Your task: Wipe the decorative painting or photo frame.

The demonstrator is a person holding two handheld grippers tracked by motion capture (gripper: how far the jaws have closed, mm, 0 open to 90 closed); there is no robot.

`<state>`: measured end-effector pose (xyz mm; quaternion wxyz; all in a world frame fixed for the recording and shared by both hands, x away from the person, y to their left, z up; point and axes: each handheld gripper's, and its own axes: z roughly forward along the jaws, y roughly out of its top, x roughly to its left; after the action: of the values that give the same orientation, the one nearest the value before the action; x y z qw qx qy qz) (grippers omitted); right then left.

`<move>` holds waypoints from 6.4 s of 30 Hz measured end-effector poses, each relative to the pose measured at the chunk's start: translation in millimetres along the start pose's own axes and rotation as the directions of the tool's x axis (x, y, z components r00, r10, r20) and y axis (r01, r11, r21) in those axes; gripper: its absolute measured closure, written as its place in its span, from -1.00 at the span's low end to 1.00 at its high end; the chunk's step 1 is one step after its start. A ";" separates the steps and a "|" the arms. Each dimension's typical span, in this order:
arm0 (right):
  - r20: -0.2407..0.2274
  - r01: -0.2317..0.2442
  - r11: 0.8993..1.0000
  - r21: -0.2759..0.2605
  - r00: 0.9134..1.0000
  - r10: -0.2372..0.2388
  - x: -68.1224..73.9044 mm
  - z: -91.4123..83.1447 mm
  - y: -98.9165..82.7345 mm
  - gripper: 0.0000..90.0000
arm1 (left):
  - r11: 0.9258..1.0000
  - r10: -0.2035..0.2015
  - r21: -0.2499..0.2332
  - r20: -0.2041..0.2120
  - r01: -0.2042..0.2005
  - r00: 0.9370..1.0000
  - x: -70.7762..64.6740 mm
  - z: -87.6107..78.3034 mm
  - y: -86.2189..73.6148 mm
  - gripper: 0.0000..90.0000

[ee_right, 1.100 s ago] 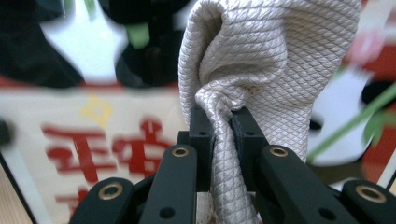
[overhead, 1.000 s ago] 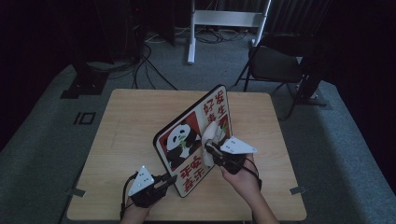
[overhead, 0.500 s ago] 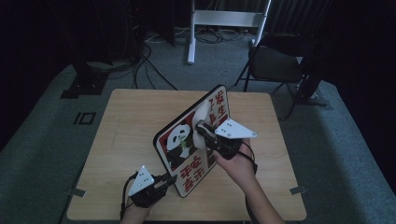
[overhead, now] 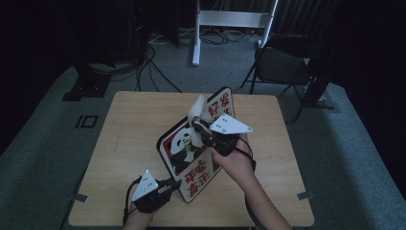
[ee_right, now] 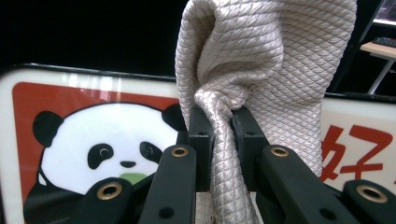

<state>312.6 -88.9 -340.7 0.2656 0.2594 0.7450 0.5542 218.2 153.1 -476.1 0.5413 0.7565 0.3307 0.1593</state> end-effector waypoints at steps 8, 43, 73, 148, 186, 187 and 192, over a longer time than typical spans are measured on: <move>0.005 0.002 1.000 0.021 1.000 -0.002 0.1 0.0 -11.0 0.80 | 1.000 0.007 0.003 -0.003 -0.007 1.000 -0.6 0.1 0.3 0.69; 0.006 -0.063 0.981 0.183 0.998 0.063 2.5 -3.6 -103.4 0.80 | 1.000 0.015 0.007 -0.010 -0.015 1.000 -2.2 0.9 0.7 0.69; 0.025 -0.124 0.917 0.380 0.992 0.124 10.4 -4.8 -191.3 0.81 | 1.000 0.016 0.004 -0.010 -0.016 1.000 -2.6 1.2 0.4 0.69; -0.045 -0.013 0.997 0.079 0.999 0.017 17.9 -1.6 -55.2 0.81 | 1.000 0.026 0.018 -0.017 -0.026 1.000 -3.3 1.8 1.9 0.68; -0.016 -0.116 0.927 0.357 0.991 0.130 22.8 -7.2 -195.4 0.81 | 1.000 0.026 0.013 -0.020 -0.026 0.999 -5.0 2.3 1.5 0.68; -0.015 -0.116 0.923 0.366 0.991 0.131 22.9 -7.0 -197.7 0.81 | 1.000 0.026 0.013 -0.020 -0.026 0.999 -4.9 2.2 1.4 0.68; -0.014 -0.119 0.909 0.399 0.991 0.136 22.8 -6.5 -208.6 0.81 | 1.000 0.026 0.012 -0.021 -0.026 0.999 -5.1 2.3 1.3 0.68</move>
<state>272.5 -130.2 -542.6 0.1551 0.3444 0.8288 0.4129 216.2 147.8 -475.1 0.5313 0.7621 0.3274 0.1722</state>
